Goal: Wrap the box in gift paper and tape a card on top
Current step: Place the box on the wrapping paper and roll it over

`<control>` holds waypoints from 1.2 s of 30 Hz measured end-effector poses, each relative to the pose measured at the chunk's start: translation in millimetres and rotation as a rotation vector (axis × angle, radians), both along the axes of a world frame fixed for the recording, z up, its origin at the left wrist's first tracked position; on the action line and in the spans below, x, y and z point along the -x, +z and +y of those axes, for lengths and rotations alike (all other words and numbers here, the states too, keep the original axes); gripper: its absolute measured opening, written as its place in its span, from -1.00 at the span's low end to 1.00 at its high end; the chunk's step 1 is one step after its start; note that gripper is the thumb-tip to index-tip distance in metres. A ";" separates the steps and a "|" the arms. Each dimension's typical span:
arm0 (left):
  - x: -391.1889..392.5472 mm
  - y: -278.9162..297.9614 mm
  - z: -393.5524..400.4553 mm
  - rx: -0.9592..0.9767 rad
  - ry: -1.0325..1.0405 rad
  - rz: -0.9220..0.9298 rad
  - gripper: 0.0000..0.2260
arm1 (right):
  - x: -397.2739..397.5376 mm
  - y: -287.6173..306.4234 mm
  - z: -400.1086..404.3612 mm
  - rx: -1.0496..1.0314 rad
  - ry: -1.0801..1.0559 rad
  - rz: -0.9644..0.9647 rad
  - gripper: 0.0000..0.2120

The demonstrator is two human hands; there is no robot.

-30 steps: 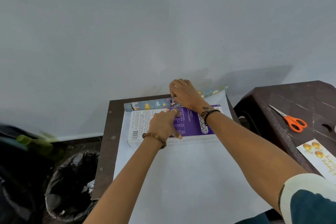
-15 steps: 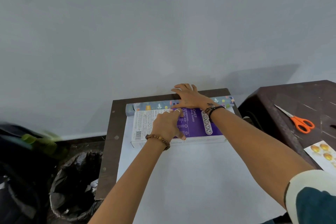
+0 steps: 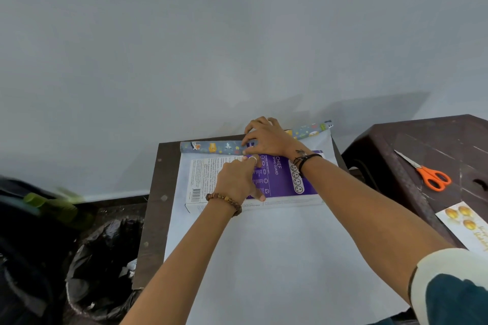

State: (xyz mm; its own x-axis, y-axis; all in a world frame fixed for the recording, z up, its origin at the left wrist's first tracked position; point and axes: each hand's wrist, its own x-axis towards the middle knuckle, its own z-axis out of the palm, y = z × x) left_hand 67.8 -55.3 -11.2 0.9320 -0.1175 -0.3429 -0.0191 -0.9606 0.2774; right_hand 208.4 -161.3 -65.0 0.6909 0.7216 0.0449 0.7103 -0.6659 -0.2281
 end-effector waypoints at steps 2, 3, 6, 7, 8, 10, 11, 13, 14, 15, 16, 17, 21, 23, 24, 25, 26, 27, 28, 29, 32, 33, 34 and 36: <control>0.0 -0.2 0.4 0.008 0.003 0.004 -0.35 | -2.4 0.5 1.3 0.029 -0.019 0.052 -0.63; 0.1 -0.1 0.7 0.011 0.005 0.004 -0.35 | -3.4 0.8 1.5 0.050 -0.020 0.058 -0.62; 0.0 -0.3 1.7 0.010 0.007 0.003 -0.35 | -3.9 0.8 2.3 0.073 0.004 0.034 -0.62; -0.3 -0.6 1.4 0.006 0.006 0.003 -0.35 | -2.6 1.5 3.3 0.077 0.015 0.011 -0.63; -0.5 -0.9 1.7 0.003 0.007 -0.001 -0.35 | -1.0 3.0 4.5 0.075 0.021 -0.016 -0.65; -0.9 -1.2 1.9 0.003 0.013 -0.011 -0.34 | 1.9 5.6 6.3 0.045 0.009 -0.093 -0.69; -1.0 -1.1 2.0 0.007 0.015 -0.015 -0.34 | 3.7 6.6 6.6 0.024 -0.013 -0.126 -0.70; -0.7 -0.9 2.0 0.013 0.013 -0.019 -0.33 | 8.6 8.5 6.3 -0.044 -0.088 -0.163 -0.74; -0.4 -0.7 1.9 0.017 0.012 -0.019 -0.34 | 10.8 9.5 5.7 -0.067 -0.121 -0.168 -0.75; 0.2 -0.5 1.9 0.022 0.012 -0.019 -0.34 | 13.1 11.0 5.6 -0.068 -0.126 -0.178 -0.75; 0.6 -0.7 2.0 0.028 0.012 -0.019 -0.34 | 13.9 11.2 5.9 -0.052 -0.103 -0.191 -0.74; 1.0 -0.7 1.9 0.033 0.013 -0.019 -0.34 | 13.6 10.3 5.4 -0.030 -0.062 -0.203 -0.72; 1.8 -0.9 1.9 0.036 0.014 -0.017 -0.34 | 5.2 1.8 2.1 0.031 -0.108 -0.189 -0.68; 1.1 -1.1 1.9 0.031 0.007 -0.016 -0.34 | 1.0 -4.2 1.8 0.058 -0.182 -0.130 -0.65; 0.5 -1.3 2.0 0.031 0.008 -0.014 -0.34 | -0.7 -5.9 1.2 0.059 -0.219 -0.084 -0.61; -0.1 -1.6 2.2 0.031 0.009 -0.012 -0.34 | -2.7 -7.3 0.4 0.035 -0.264 -0.026 -0.57; -1.0 -2.0 2.6 0.030 0.010 -0.008 -0.34 | -4.5 -7.7 0.0 -0.011 -0.309 0.030 -0.55; -1.6 -2.3 2.7 0.027 0.009 -0.006 -0.34 | -6.0 -8.8 -0.2 -0.054 -0.351 0.069 -0.55; -2.1 -2.9 2.8 0.024 0.010 -0.006 -0.34 | -7.1 -10.1 0.4 -0.077 -0.379 0.071 -0.58; -2.5 -3.1 2.8 0.022 0.008 -0.009 -0.34 | -8.2 -11.4 1.7 -0.080 -0.394 0.035 -0.63; -3.2 -4.0 2.5 0.023 0.005 -0.011 -0.35 | -9.6 -13.1 4.4 -0.049 -0.395 -0.133 -0.77; -3.1 -4.1 2.3 0.023 0.004 -0.012 -0.35 | -10.1 -13.1 4.1 -0.046 -0.389 -0.160 -0.79; -3.2 -4.2 2.3 0.022 0.004 -0.012 -0.35 | -11.2 -13.1 3.5 -0.045 -0.382 -0.169 -0.80; -2.8 -4.7 2.8 0.015 0.001 -0.018 -0.35 | -12.6 -12.8 2.6 -0.068 -0.365 -0.108 -0.80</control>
